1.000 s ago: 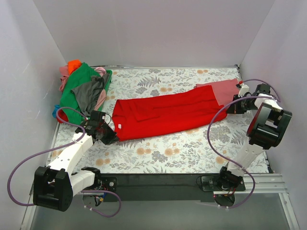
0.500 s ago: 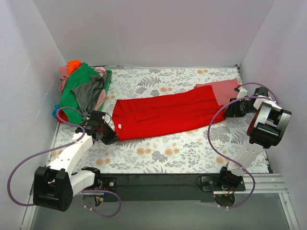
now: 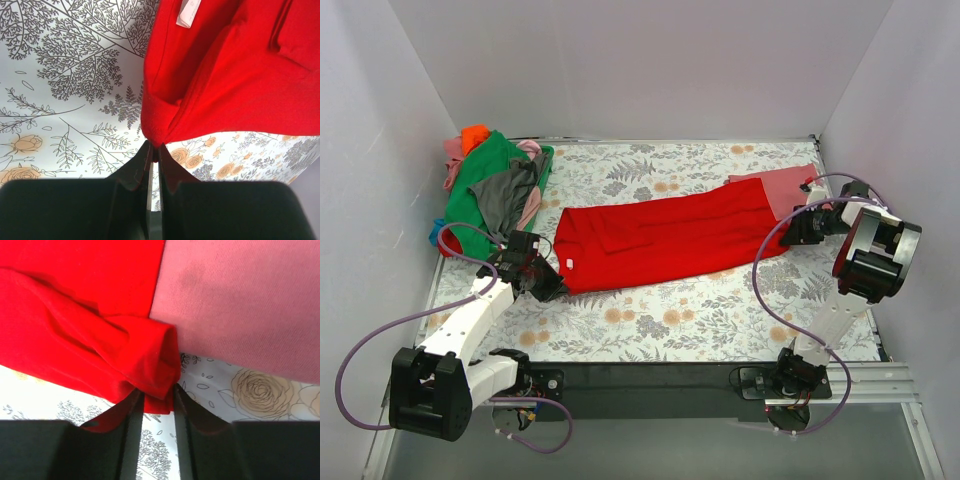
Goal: Fold and stack the t-shirts
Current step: Fold the tshirt
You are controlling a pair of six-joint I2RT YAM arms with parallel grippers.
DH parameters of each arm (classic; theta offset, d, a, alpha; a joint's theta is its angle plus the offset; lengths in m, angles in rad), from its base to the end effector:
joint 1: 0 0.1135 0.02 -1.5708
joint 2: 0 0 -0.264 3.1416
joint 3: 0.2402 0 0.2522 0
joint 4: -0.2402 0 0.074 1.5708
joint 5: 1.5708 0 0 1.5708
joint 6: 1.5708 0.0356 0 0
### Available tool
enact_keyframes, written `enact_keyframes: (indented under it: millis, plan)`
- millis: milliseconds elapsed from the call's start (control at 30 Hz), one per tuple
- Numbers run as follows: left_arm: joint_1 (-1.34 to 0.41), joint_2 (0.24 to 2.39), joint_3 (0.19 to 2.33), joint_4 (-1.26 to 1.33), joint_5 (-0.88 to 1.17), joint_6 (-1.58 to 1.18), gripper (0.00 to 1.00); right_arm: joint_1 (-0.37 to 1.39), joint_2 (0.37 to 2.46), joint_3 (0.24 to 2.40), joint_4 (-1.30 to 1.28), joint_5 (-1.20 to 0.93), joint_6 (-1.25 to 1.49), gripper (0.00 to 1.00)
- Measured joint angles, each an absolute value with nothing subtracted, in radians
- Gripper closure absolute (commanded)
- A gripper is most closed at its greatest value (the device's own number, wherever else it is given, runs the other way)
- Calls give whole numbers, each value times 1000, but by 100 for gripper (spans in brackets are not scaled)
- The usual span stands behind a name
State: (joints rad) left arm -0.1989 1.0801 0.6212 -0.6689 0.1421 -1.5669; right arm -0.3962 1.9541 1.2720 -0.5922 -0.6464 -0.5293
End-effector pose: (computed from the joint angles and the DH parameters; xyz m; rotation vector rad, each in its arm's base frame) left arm 0.1839 -0.0422 0.1929 -1.7970 2.2777 -0.6358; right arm 0.3557 -0.1256 0.1525 -0.2949 2.5190 0.5903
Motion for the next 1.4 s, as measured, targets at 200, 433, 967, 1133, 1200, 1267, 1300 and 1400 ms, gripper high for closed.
enact_keyframes:
  millis: [200,433,967,1133,1200,1267,1300,1400]
  plan:
    - [-199,1075,621,-673,141,-1567,100,-395,1954,1267,-603,-653,-532,99]
    - [-198,1026,622,-704,125,-1567,100,-397,1918,1224,-631,-654,-540,99]
    - [-189,888,629,-848,105,-1555,100,-399,1789,1097,-691,-612,-604,87]
    - [-189,865,629,-880,101,-1551,100,-400,1769,1099,-712,-616,-614,61]
    - [-189,860,630,-888,100,-1551,100,-400,1767,1122,-716,-625,-614,59]
    - [-189,860,630,-893,96,-1551,100,-400,1768,1164,-720,-636,-607,58]
    - [-188,860,630,-894,94,-1551,100,-398,1768,1187,-720,-641,-606,58]
    - [-188,860,629,-898,93,-1551,100,-387,1769,1253,-714,-656,-601,57]
